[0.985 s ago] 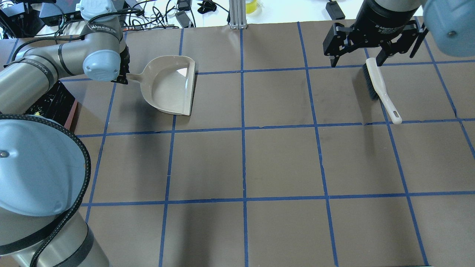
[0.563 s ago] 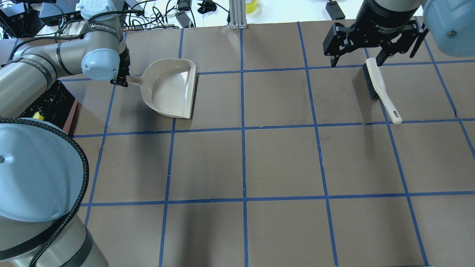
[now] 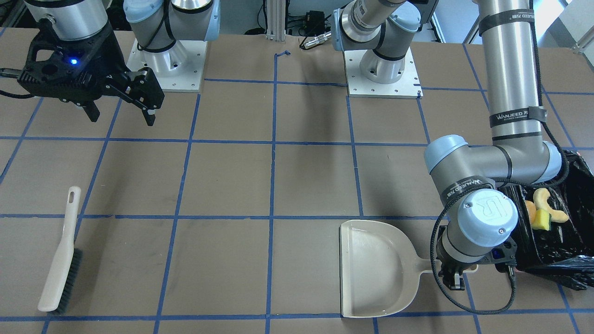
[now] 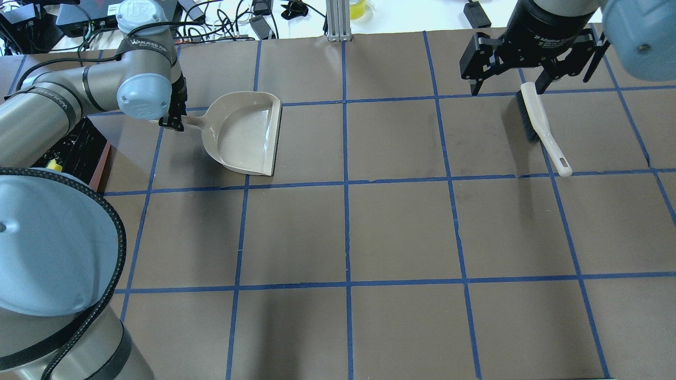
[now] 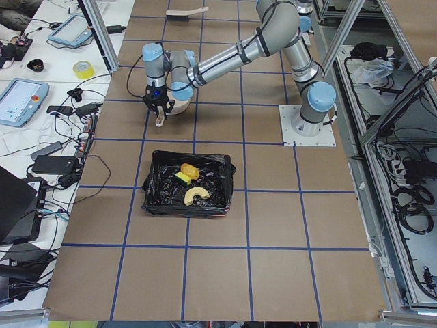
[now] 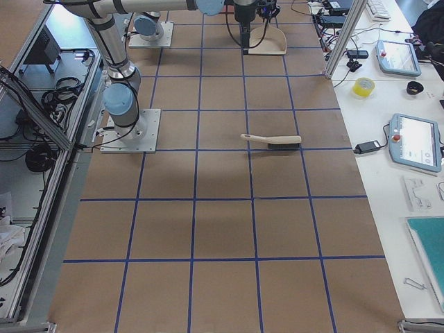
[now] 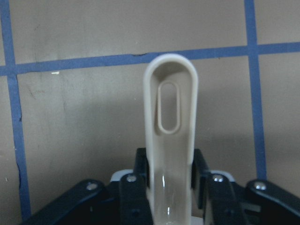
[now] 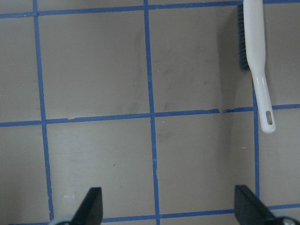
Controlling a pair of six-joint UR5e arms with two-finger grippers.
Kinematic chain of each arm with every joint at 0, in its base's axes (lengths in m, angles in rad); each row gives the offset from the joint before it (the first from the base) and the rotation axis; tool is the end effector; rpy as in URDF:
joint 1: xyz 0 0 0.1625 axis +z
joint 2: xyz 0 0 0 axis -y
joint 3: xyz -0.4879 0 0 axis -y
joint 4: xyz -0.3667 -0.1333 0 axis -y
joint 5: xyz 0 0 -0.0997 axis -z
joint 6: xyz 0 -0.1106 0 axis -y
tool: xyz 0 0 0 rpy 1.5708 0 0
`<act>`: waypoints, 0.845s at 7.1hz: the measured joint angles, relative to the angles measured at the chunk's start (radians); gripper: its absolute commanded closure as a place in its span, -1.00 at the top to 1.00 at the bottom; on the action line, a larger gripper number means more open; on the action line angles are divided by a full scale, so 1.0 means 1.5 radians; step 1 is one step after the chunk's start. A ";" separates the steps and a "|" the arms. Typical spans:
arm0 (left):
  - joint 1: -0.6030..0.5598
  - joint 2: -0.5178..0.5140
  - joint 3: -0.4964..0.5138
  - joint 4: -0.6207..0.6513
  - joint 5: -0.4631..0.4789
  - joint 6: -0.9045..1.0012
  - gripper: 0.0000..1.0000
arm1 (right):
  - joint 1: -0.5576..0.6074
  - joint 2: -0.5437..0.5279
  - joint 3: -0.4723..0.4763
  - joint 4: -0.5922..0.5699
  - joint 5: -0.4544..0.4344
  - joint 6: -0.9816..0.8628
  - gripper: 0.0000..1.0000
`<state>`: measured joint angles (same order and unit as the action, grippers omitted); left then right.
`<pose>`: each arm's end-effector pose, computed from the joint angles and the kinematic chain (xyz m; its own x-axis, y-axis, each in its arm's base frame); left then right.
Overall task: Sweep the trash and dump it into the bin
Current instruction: 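Bring the dustpan back and lower it onto the table with the left gripper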
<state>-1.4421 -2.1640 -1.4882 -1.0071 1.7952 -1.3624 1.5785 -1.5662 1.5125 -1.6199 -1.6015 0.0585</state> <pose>-0.0182 -0.7061 0.2855 -0.0743 -0.9972 0.0059 -0.9710 0.0710 -0.2284 0.1336 -0.4779 0.5703 -0.9983 0.0536 0.0245 0.0508 0.9933 -0.1042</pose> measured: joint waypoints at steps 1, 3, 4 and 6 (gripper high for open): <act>0.000 0.003 -0.006 0.000 0.000 0.002 -0.85 | 0.000 0.000 0.000 0.000 0.000 0.000 1.00; 0.000 0.005 -0.009 0.000 0.004 0.008 -0.45 | 0.000 0.000 0.000 0.000 0.000 0.001 1.00; 0.000 0.006 -0.008 0.000 0.006 0.007 -0.22 | 0.000 0.000 0.000 0.000 0.000 0.001 1.00; 0.000 0.010 -0.008 0.001 0.008 0.002 0.13 | 0.000 0.000 0.000 0.000 0.000 0.001 1.00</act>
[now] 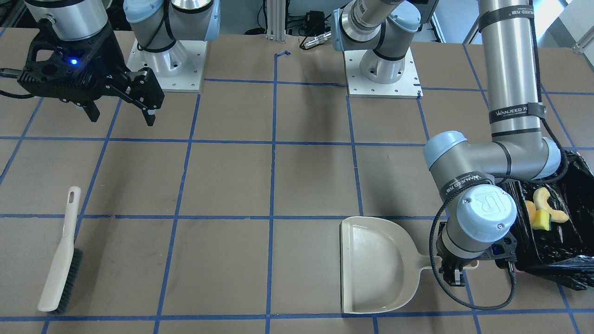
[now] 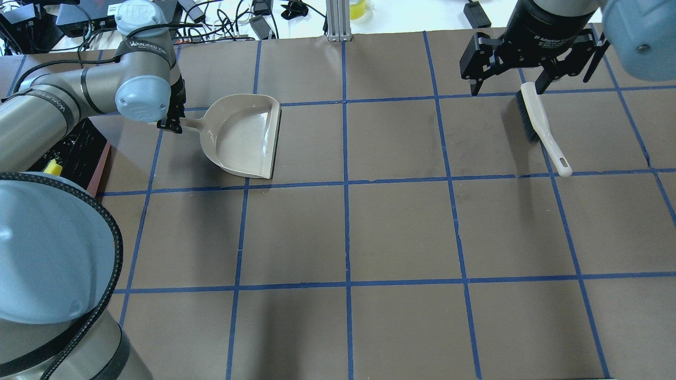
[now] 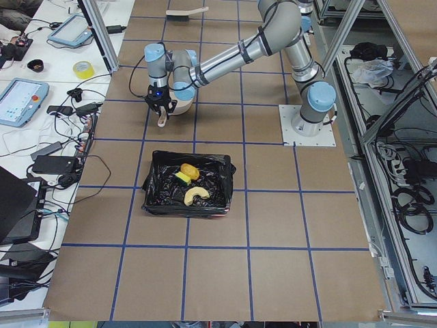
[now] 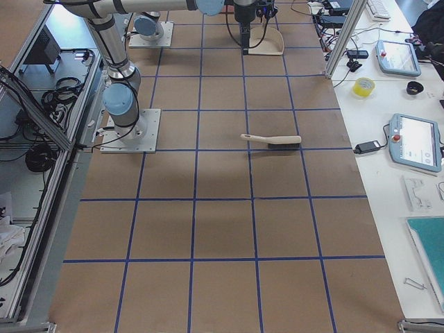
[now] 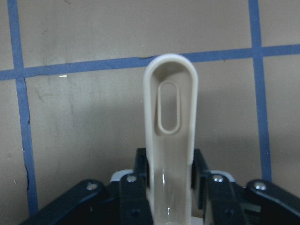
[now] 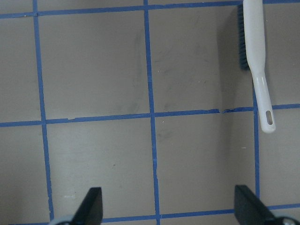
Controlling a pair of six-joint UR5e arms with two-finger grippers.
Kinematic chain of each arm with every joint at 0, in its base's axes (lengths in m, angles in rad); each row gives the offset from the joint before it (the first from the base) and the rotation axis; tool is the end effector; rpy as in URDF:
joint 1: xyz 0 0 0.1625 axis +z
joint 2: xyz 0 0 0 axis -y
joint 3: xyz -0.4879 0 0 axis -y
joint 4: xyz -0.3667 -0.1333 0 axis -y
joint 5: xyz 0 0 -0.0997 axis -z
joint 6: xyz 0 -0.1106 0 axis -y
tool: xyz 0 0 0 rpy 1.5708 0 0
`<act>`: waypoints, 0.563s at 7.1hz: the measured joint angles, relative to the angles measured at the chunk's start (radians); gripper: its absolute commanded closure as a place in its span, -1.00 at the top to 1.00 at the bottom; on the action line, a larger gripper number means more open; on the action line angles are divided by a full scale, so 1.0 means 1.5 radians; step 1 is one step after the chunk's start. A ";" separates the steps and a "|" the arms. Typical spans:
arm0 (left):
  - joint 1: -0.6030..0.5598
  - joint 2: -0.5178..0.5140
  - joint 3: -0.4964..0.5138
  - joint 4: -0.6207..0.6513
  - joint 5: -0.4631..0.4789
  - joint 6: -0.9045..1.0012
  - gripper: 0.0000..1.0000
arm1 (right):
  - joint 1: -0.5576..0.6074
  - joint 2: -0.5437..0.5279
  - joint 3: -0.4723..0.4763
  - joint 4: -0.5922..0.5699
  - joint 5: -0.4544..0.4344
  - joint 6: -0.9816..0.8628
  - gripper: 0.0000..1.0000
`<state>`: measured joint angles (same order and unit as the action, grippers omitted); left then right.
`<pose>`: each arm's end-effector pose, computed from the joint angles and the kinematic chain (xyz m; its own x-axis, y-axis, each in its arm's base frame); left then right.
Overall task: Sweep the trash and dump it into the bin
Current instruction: 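Bring the dustpan back and lower it onto the table with the left gripper, then open the left gripper and lift it off the dustpan handle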
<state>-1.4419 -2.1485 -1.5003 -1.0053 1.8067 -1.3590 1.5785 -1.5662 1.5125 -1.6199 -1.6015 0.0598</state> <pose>-0.0175 -0.7008 0.2916 -0.0769 -0.9970 0.0079 -0.9680 0.0727 -0.2404 0.1336 -0.4779 0.5703 -0.9982 0.0549 0.0243 0.0521 0.9932 -0.1043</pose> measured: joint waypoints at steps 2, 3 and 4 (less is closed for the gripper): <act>0.000 0.002 0.000 0.001 0.000 -0.001 0.33 | 0.000 0.000 0.000 0.000 0.000 0.000 1.00; 0.000 0.003 0.000 0.001 -0.002 -0.001 0.32 | 0.000 0.000 0.000 0.000 0.000 0.000 1.00; 0.000 0.008 0.001 0.001 -0.004 0.002 0.31 | 0.000 0.000 0.000 0.000 0.000 0.000 1.00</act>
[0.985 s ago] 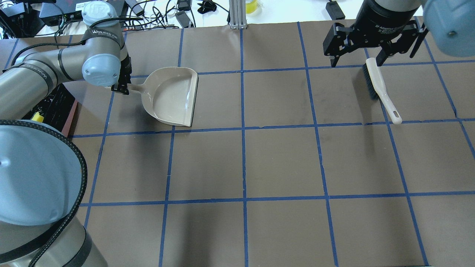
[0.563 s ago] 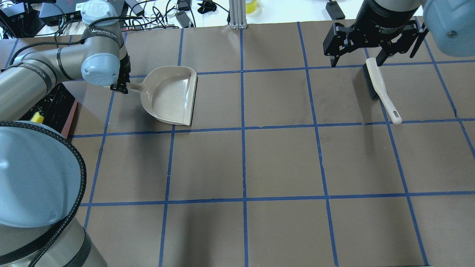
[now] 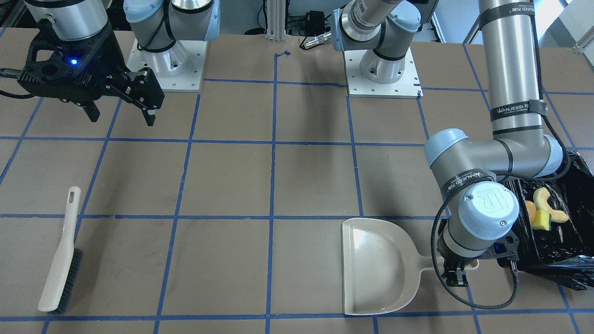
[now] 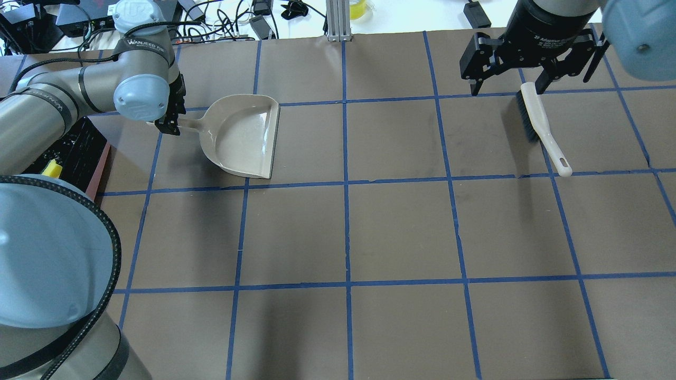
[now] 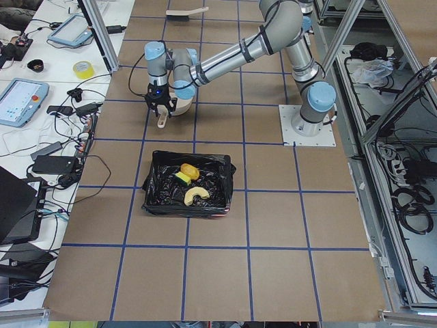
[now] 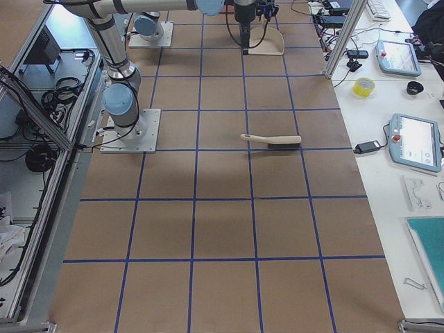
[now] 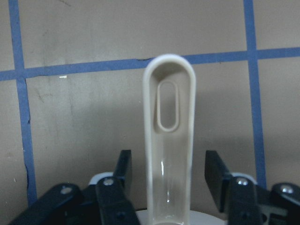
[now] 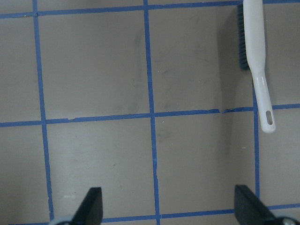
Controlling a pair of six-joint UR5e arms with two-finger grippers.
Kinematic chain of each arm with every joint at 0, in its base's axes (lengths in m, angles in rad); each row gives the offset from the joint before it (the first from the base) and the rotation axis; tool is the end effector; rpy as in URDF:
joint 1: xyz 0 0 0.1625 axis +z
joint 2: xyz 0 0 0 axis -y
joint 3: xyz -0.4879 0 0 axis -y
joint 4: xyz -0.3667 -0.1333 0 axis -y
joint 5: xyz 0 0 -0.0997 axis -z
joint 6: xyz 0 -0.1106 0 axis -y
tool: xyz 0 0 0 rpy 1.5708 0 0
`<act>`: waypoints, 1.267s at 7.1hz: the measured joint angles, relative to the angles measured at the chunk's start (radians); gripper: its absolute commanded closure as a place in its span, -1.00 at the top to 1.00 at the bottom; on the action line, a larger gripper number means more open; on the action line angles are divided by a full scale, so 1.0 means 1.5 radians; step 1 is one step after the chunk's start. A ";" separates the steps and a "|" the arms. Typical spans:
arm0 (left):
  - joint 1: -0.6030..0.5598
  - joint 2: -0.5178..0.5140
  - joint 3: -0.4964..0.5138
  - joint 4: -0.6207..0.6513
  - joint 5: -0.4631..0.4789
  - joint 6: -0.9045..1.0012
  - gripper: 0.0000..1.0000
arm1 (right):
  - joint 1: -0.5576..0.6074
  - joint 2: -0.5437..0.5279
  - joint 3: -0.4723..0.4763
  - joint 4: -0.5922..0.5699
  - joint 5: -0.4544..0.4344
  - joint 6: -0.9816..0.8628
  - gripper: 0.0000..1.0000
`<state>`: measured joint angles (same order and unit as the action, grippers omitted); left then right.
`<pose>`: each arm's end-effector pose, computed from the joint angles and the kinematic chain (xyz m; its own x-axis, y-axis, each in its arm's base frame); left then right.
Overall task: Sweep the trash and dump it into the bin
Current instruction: 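Open the left gripper and lift it off the dustpan handle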
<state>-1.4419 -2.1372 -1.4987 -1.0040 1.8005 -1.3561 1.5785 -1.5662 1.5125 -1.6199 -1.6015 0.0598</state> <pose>-0.0183 -0.7000 0.3000 -0.0800 -0.9965 0.0224 -0.9687 0.0725 -0.2373 0.1336 -0.4779 0.5703 -0.9982 0.0549 0.0243 0.0521 0.9932 -0.1043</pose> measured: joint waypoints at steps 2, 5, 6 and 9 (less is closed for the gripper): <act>-0.002 0.025 0.005 -0.002 -0.002 0.050 0.29 | 0.000 0.000 0.000 0.000 0.000 0.000 1.00; -0.009 0.106 0.032 -0.030 -0.006 0.396 0.74 | 0.000 0.000 0.000 0.000 0.000 0.000 1.00; -0.007 0.134 0.038 -0.037 -0.007 0.517 1.00 | 0.000 0.000 0.000 0.000 0.000 0.000 1.00; -0.014 0.208 0.034 -0.106 -0.083 0.717 1.00 | 0.000 0.000 0.000 0.000 0.000 0.000 1.00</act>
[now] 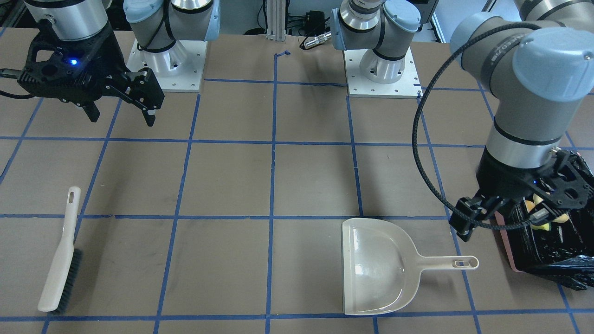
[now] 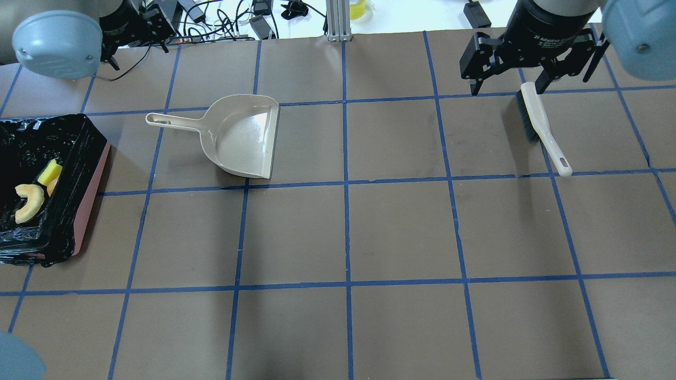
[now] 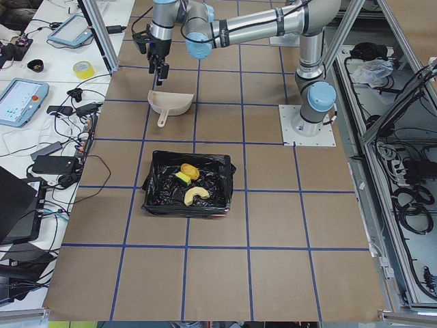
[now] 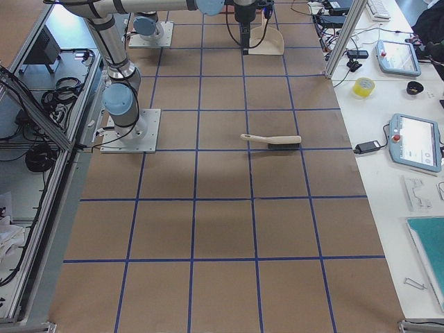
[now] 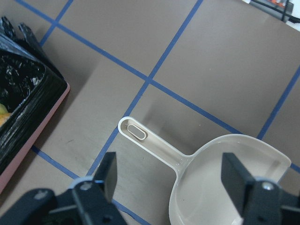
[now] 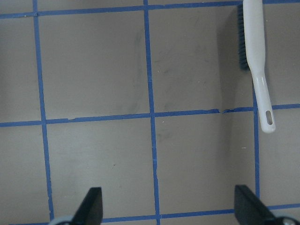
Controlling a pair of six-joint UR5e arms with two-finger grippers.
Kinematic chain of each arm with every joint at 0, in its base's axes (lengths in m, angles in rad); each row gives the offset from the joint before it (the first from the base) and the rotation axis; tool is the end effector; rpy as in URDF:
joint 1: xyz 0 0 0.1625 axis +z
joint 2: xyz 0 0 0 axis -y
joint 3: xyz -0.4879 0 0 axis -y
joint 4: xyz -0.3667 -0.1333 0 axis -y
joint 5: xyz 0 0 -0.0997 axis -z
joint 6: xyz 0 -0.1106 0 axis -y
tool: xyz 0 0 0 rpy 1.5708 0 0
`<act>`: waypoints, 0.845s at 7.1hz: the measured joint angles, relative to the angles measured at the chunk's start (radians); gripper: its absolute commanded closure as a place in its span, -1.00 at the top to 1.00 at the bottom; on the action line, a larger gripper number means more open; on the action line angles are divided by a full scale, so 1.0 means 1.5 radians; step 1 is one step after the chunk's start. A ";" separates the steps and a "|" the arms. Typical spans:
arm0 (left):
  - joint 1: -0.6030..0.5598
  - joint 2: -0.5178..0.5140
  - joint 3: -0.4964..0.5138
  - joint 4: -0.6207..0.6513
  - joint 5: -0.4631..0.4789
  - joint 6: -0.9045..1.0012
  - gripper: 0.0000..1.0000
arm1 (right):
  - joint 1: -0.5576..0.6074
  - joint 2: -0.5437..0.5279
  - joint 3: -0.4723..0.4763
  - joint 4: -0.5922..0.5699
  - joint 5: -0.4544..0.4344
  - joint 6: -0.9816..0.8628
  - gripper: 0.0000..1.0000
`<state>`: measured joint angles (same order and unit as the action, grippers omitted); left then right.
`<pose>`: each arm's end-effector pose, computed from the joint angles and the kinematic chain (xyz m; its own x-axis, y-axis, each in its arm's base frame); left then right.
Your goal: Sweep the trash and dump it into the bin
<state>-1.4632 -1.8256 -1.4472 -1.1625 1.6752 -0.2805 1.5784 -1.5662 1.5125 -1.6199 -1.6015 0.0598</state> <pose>-0.0553 -0.6220 0.5081 -0.9186 -0.3946 -0.0206 -0.3721 0.8815 -0.2906 0.1335 -0.4779 0.5703 -0.9982 0.0550 0.0243 0.0522 0.9932 -0.1043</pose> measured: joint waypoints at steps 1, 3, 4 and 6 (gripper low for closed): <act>-0.013 0.022 -0.006 -0.046 -0.064 0.044 1.00 | 0.000 0.000 0.000 0.000 0.000 0.000 1.00; -0.054 0.063 -0.042 -0.088 -0.104 0.092 1.00 | 0.000 0.000 0.000 0.000 0.000 0.000 1.00; -0.064 0.083 -0.056 -0.102 -0.105 0.110 1.00 | 0.000 0.000 0.000 0.000 0.000 0.000 1.00; -0.069 0.119 -0.054 -0.186 -0.096 0.209 1.00 | 0.000 0.000 0.000 0.000 0.000 0.000 1.00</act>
<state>-1.5666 -1.6468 -1.5287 -1.4409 1.5315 0.0331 1.5784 -1.5662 1.5125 -1.6199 -1.6015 0.0598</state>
